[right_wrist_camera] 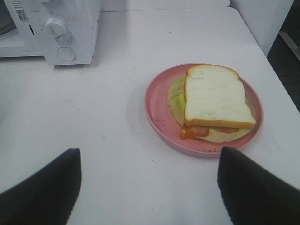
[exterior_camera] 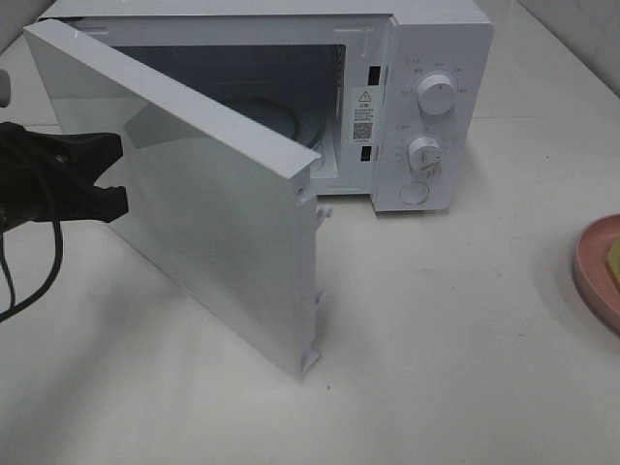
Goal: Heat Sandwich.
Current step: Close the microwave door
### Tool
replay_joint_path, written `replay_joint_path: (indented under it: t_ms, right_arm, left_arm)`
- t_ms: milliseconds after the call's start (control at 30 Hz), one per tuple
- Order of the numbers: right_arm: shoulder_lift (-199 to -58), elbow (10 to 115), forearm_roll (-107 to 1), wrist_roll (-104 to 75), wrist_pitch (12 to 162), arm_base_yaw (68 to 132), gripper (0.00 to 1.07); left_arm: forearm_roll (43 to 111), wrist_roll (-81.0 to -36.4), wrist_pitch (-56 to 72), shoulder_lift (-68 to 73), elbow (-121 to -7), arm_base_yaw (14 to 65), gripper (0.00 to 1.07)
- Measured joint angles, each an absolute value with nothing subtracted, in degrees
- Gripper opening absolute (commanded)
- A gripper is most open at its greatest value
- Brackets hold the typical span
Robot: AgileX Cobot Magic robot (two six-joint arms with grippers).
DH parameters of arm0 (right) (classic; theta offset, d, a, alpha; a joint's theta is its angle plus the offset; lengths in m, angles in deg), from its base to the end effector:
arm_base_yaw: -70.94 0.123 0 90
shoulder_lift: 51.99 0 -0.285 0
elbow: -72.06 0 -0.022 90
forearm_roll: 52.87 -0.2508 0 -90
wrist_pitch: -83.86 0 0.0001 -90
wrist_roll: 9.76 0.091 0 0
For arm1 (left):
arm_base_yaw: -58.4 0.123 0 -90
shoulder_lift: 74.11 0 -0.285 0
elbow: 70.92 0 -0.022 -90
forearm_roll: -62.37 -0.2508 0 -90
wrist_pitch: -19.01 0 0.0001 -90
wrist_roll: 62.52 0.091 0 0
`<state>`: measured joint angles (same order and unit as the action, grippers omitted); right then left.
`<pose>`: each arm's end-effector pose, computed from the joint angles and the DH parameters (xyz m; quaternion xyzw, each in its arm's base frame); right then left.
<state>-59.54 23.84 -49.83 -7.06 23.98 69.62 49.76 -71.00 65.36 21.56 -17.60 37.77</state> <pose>-0.0057 -0.0040 0.2803 0.0306 0.8456 -0.0201 0.5326 0.2417 -0.1063 0.1822 0.1903 0.7601 -0.1703 0.5976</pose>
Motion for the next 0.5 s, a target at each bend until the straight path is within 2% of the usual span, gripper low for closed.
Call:
replay_joint_path:
  t_ms: [267,500]
  right_arm:
    - [-59.54,23.84,-49.83,-7.06,23.98,69.62,0.76]
    - [-59.54,23.84,-49.83,-7.06,23.98,69.62,0.76]
  left_arm:
    - [55.55,-67.22,64.96,25.98,-22.93,30.61,0.00]
    - [59.62,-65.38,64.79,28.96,-26.54,26.25,0.00]
